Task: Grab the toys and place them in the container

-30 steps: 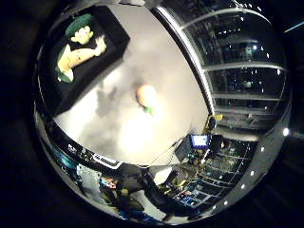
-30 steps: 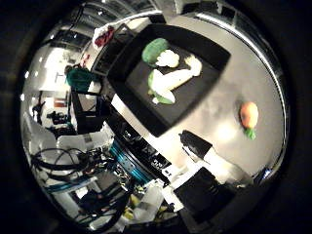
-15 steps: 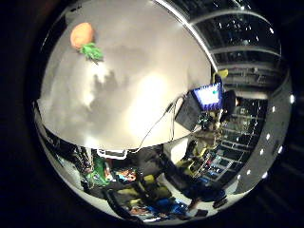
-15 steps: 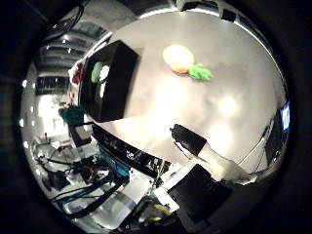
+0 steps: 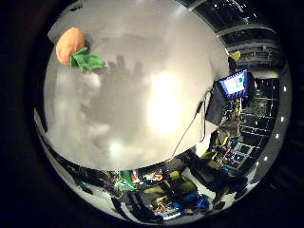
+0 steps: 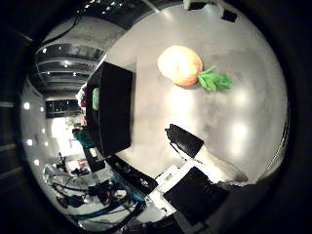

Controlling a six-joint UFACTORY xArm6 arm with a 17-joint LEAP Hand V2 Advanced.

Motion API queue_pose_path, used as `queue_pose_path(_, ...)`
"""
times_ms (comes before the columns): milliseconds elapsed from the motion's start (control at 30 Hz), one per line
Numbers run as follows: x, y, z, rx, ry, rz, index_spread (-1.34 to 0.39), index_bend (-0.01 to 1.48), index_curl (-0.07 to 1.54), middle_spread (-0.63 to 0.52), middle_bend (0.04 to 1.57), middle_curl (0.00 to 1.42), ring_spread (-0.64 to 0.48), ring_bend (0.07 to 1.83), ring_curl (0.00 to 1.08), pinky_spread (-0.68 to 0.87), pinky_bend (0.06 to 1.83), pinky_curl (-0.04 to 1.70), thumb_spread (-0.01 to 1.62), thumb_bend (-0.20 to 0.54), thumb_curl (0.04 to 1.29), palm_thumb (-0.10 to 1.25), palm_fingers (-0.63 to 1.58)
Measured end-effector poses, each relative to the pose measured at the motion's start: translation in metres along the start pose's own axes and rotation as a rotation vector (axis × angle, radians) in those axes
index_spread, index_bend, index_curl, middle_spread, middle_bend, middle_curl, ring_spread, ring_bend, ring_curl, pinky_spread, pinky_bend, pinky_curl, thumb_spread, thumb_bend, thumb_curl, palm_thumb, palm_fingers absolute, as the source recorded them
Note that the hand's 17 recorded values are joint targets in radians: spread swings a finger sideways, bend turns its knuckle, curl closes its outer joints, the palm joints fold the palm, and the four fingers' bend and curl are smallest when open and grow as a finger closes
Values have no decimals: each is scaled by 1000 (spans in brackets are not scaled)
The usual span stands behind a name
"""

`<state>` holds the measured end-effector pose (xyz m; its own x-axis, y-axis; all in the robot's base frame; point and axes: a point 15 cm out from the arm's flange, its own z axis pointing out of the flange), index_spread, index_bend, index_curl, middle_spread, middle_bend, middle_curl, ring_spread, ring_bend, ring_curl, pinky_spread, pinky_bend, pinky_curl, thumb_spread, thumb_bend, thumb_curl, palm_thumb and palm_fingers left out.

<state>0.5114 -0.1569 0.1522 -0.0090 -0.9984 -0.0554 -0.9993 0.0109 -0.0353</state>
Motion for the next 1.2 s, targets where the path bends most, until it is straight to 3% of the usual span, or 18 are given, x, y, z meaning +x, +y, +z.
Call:
queue_pose_path(267,-22,-42,29,-13,-4,-47,-232,154,264,81,316,328,99,473,242,326,538,224,1035,-26,331,632,226)
queue_pose_path(533,-26,-55,63,-56,-7,-64,-234,168,274,55,330,329,91,485,233,326,508,215,1025,-25,329,632,264)
queue_pose_path(733,-22,-52,85,-105,-17,-63,-251,172,282,-12,397,343,-1,572,236,259,467,192,1015,-22,329,650,434)
queue_pose_path(833,-15,-51,89,-115,2,-73,-300,181,290,-71,462,359,-100,731,263,150,456,162,1005,-22,333,672,657)
queue_pose_path(1000,-5,-42,96,-149,18,-84,-381,199,319,-165,561,403,-212,902,330,-207,728,204,988,-17,344,719,1168)
queue_pose_path(1033,-1,-41,96,-150,22,-84,-386,206,326,-170,568,407,-216,903,334,-228,748,209,987,-17,344,723,1170)
queue_pose_path(1100,4,-42,88,-139,29,-82,-412,379,408,-198,721,470,-229,991,383,-389,872,266,978,-15,358,769,1393)
queue_pose_path(1200,14,-46,65,-110,55,-84,-396,554,484,-187,850,516,-225,1044,414,-408,938,305,972,-15,371,797,1457)
